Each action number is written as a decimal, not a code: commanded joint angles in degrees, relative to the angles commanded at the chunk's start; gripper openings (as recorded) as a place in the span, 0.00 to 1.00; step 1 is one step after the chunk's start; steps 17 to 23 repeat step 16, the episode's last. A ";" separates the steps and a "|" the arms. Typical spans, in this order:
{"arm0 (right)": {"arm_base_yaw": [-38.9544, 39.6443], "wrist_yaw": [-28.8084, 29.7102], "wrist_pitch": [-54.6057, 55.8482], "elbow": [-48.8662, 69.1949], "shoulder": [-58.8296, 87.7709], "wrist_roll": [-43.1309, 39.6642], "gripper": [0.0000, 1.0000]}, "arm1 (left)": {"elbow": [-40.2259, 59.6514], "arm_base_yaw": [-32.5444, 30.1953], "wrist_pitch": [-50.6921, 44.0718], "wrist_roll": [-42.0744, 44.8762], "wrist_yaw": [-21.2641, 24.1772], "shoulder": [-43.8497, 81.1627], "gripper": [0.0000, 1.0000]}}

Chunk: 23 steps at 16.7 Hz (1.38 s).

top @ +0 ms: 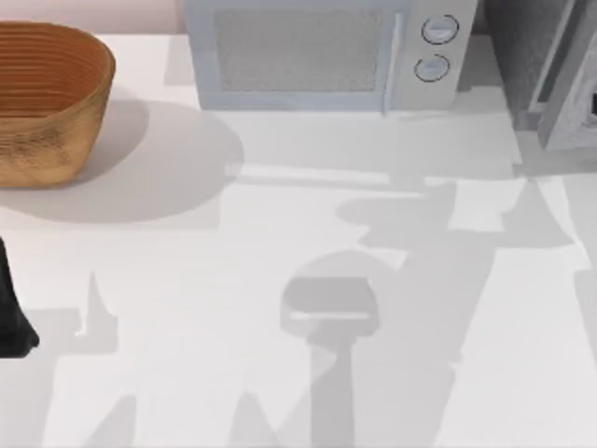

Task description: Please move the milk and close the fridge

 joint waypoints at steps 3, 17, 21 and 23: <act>-0.70 0.22 -0.26 0.80 1.05 -0.24 1.00 | 0.00 0.00 0.00 0.00 0.00 0.00 1.00; -0.59 0.65 -5.43 25.62 20.73 -0.07 1.00 | 0.00 0.00 0.00 0.00 0.00 0.00 1.00; -0.59 0.65 -5.43 25.62 20.73 -0.07 1.00 | 0.00 0.00 0.00 0.00 0.00 0.00 1.00; -0.59 0.65 -5.43 25.62 20.73 -0.07 1.00 | 0.00 0.00 0.00 0.00 0.00 0.00 1.00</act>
